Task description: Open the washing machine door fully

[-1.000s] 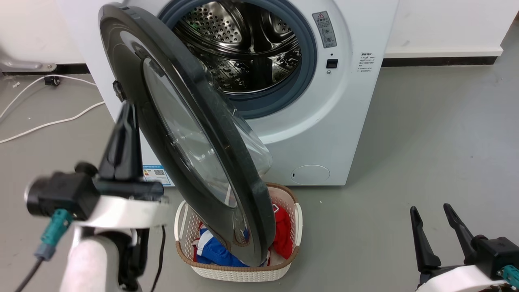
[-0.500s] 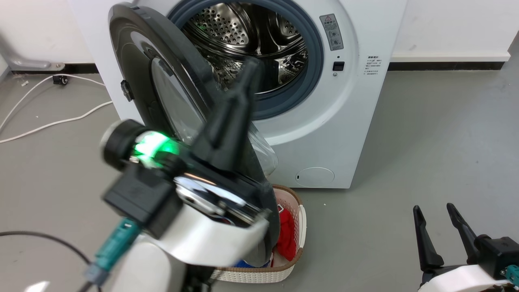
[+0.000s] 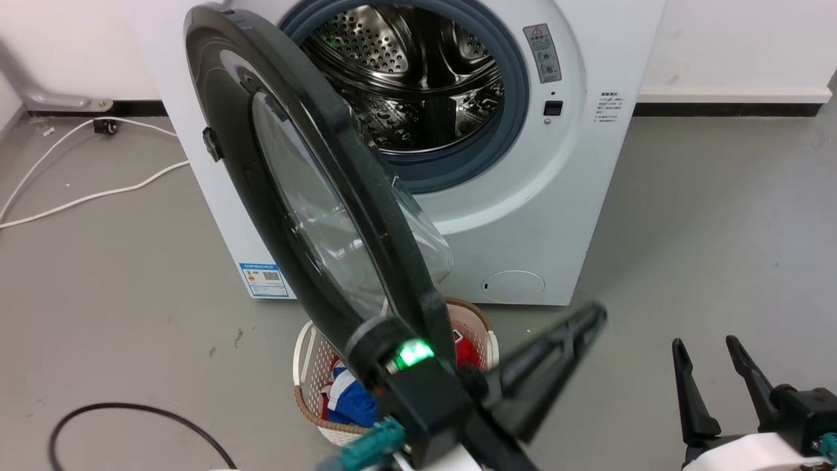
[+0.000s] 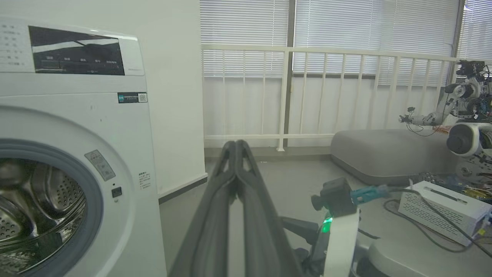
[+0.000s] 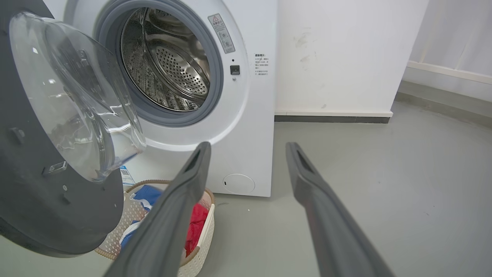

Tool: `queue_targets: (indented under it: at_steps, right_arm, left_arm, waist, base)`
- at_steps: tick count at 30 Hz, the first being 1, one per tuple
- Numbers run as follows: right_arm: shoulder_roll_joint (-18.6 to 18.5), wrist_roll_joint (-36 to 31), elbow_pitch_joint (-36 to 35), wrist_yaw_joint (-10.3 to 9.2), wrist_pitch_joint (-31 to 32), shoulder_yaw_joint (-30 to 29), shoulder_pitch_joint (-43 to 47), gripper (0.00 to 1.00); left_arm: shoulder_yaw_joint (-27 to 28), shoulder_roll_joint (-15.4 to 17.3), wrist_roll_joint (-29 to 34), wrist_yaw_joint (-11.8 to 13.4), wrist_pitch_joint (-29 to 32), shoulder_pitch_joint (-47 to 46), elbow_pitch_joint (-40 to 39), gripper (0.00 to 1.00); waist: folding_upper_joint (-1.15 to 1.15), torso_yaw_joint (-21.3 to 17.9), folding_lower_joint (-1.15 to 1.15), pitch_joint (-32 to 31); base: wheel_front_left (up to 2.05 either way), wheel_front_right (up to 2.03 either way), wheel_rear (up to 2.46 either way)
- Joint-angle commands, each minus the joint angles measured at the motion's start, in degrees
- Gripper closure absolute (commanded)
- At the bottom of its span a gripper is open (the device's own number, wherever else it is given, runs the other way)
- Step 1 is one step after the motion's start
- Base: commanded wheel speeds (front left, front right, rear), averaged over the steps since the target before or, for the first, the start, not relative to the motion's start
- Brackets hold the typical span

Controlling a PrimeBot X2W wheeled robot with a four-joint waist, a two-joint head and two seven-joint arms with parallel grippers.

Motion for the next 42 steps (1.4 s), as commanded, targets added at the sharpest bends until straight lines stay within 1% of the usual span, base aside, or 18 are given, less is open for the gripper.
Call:
queue_targets:
  at_steps: [1,5,9,11,17,26,30,34,37,42]
  right_arm:
    - [0.18,0.34,-0.37,0.01,-0.04,-0.09,0.76,0.0]
    - [0.18,0.41,-0.47,0.01,0.27,-0.14,0.79,0.0]
    - [0.19,0.76,-0.43,0.01,0.43,-0.08,0.57,0.0]
    - [0.18,0.76,-0.36,0.01,0.37,0.1,0.44,0.0]
    - [0.18,1.01,0.02,0.01,0.49,0.45,-0.39,0.0]
    - [0.18,1.75,1.09,0.01,0.2,0.92,-1.56,0.0]
    - [0.18,1.73,1.74,0.01,0.09,1.13,-1.87,0.0]
    - [0.18,1.71,2.29,0.01,-0.06,1.13,-2.39,0.0]
    - [0.18,1.93,2.77,0.01,-0.24,0.99,-2.69,0.0]
    - [0.18,1.96,3.58,0.01,-0.44,0.95,-2.89,0.0]
  left_arm:
    - [-1.11,0.68,-0.67,-0.25,0.7,1.49,0.49,1.0]
    - [-3.49,2.68,-1.89,-0.23,2.61,5.02,2.77,1.0]
    - [-4.08,3.51,-2.14,0.55,3.18,7.03,6.81,1.0]
    - [-3.9,3.55,-1.72,0.91,3.08,7.05,9.36,1.0]
    - [-2.1,3.11,-0.27,3.21,1.54,5.32,17.22,1.0]
    - [2.12,1.7,-0.46,5.99,-2.34,1.23,24.68,1.0]
    - [3.44,1.4,-0.83,6.94,-3.25,-0.04,26.89,1.0]
    - [3.99,1.46,-1.23,7.31,-3.8,-0.46,28.37,1.0]
    - [4.23,1.45,-1.79,7.54,-4.05,0.46,28.6,1.0]
    - [4.87,1.8,-2.24,8.75,-4.64,2.09,27.74,1.0]
  waist:
    - [0.0,0.1,0.0,0.12]
    - [0.0,0.02,0.0,0.42]
    - [0.0,-0.17,0.0,0.87]
    - [0.0,-0.35,0.0,1.11]
    - [0.0,-1.36,0.0,1.85]
    - [0.0,-1.94,0.0,3.02]
    - [0.0,-1.94,0.0,3.42]
    - [0.0,-1.89,0.0,3.7]
    - [0.0,-1.88,0.0,3.7]
    - [0.0,-1.51,0.0,3.36]
  base:
    - [0.0,0.0,0.0]
    - [0.0,0.0,0.0]
    - [0.0,0.0,0.0]
    - [0.0,0.0,0.0]
    - [0.0,0.0,0.0]
    - [0.0,0.0,0.0]
    - [0.0,0.0,0.0]
    - [0.0,0.0,0.0]
    - [0.0,0.0,0.0]
    - [0.0,0.0,0.0]
